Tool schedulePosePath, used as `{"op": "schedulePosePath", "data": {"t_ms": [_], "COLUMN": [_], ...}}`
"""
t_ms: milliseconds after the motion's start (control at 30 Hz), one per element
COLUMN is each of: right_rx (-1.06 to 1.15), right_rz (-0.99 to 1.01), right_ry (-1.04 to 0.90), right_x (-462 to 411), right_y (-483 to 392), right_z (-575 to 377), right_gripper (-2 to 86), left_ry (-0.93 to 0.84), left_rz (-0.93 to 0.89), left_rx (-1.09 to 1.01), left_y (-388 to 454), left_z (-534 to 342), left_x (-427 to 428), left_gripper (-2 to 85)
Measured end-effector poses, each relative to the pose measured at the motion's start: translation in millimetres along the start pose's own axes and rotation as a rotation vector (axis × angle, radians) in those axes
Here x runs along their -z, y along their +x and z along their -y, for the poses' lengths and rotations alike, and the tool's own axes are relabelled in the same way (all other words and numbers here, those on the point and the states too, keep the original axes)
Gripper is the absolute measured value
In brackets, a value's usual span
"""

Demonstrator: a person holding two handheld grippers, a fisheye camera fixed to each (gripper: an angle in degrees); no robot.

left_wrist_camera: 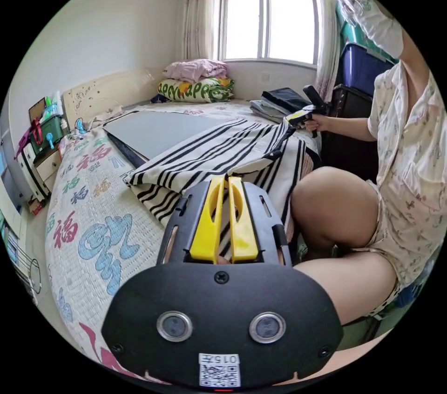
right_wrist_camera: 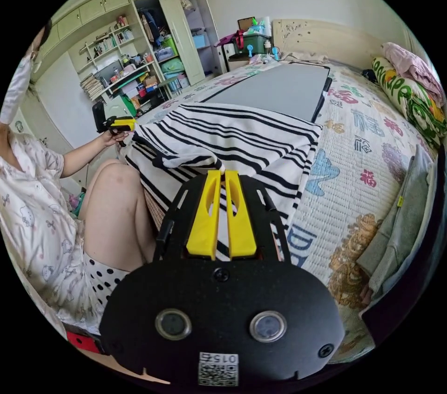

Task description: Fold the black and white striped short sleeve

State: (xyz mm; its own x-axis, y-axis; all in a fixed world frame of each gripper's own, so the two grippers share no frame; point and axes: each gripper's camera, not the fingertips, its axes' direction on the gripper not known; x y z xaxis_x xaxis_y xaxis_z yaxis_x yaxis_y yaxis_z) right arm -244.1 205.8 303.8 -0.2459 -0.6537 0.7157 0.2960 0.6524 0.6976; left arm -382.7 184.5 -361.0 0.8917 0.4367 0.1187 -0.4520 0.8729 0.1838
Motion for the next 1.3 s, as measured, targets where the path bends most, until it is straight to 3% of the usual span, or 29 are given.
{"op": "schedulePosePath", "data": {"t_ms": [200, 267, 333, 400, 533, 733, 867, 967, 1133, 1300], "right_rx": [0.053, 0.065, 0.053, 0.026, -0.184, -0.486, -0.625, -0.708, -0.807, -0.708], "right_rz": [-0.051, -0.072, -0.067, -0.041, -0.069, -0.051, -0.056, -0.041, 0.02, -0.046], "right_ry": [-0.016, -0.213, -0.311, -0.277, -0.004, 0.258, 0.257, 0.245, 0.178, 0.102], "right_x": [42.3, 36.1, 41.1, 67.4, 152.8, 210.3, 190.9, 157.0, 105.4, 76.0], "right_y": [-41.1, -44.9, -43.4, -40.0, -7.9, 51.6, 106.7, 153.1, 215.3, 238.9], "right_z": [11.9, 17.9, 19.4, 22.4, 42.7, 94.1, 133.8, 148.5, 161.3, 174.6], "right_gripper": [2.2, 4.8, 5.2, 5.3, 5.7, 7.1, 8.4, 9.6, 11.0, 10.4], "left_ry": [-0.044, -0.163, -0.172, -0.091, 0.11, 0.213, 0.207, 0.181, 0.043, -0.023], "left_rz": [0.083, 0.066, 0.027, 0.011, 0.099, 0.153, 0.274, 0.253, 0.291, 0.198], "left_rx": [-0.04, -0.012, 0.026, 0.082, 0.344, 0.725, 0.896, 1.039, 1.074, 1.072], "left_y": [52.4, 58.7, 55.8, 48.0, 5.0, -67.5, -116.9, -163.3, -202.6, -231.7], "left_z": [10.7, 14.4, 16.4, 20.1, 40.8, 90.2, 130.8, 141.6, 151.5, 170.5], "left_x": [30.4, 28.1, 38.2, 60.7, 101.8, 74.4, 32.1, -8.1, -57.7, -88.2], "left_gripper": [1.3, 1.7, 2.0, 2.3, 3.7, 6.5, 8.0, 9.4, 10.5, 10.8]}}
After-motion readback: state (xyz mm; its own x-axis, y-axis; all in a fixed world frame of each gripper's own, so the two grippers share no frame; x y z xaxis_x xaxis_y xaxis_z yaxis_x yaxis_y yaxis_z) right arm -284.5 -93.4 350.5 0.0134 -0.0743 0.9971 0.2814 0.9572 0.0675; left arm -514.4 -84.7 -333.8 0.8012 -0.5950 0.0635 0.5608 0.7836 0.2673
